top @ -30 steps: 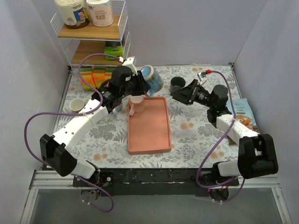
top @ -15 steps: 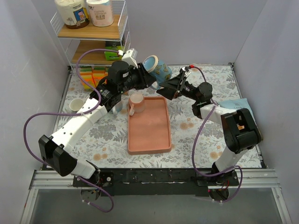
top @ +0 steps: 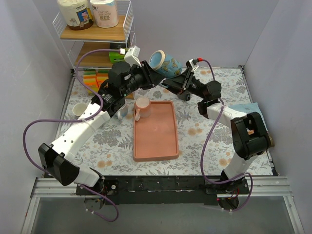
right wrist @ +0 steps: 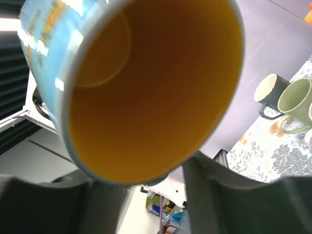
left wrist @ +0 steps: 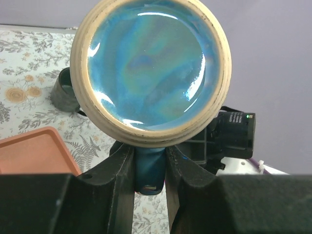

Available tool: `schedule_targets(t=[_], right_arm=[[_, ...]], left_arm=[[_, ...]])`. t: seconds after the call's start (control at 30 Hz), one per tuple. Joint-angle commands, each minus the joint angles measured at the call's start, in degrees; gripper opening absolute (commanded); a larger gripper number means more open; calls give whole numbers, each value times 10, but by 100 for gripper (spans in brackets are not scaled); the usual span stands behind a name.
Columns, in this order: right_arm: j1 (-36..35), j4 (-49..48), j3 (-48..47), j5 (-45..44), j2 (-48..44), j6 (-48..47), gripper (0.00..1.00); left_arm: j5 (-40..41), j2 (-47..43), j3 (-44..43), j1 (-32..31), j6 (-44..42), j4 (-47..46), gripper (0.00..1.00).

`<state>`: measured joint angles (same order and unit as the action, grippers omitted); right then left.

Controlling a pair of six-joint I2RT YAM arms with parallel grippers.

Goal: Turn the mug right side up

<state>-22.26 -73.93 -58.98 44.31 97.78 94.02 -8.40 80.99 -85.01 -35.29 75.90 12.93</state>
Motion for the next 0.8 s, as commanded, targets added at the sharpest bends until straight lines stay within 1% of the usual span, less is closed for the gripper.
schedule_targets(t=[0.0,0.03,0.13,0.17,0.37,0.73,0.77], right_arm=[[-9,-204,-33,-20,17,23,48],[-10,-207,-35,-23,19,25,44],[-10,-210,-40,-29,20,28,22],[-10,-211,-43,-29,22,28,2],[-10,-209,-44,-35,15,32,1],[-10,-145,-44,-45,-29,-24,1],[-9,-138,-46,-44,-29,-28,1]], left_arm=[[-10,-55,-7,0,20,-107,0],[-13,-57,-3,0,24,-111,0],[-16,-59,4,0,29,-113,0],[-16,-64,7,0,30,-115,0],[-21,-77,31,0,26,-116,0],[-18,-96,56,0,22,-111,0],[-18,-97,59,0,21,-112,2]])
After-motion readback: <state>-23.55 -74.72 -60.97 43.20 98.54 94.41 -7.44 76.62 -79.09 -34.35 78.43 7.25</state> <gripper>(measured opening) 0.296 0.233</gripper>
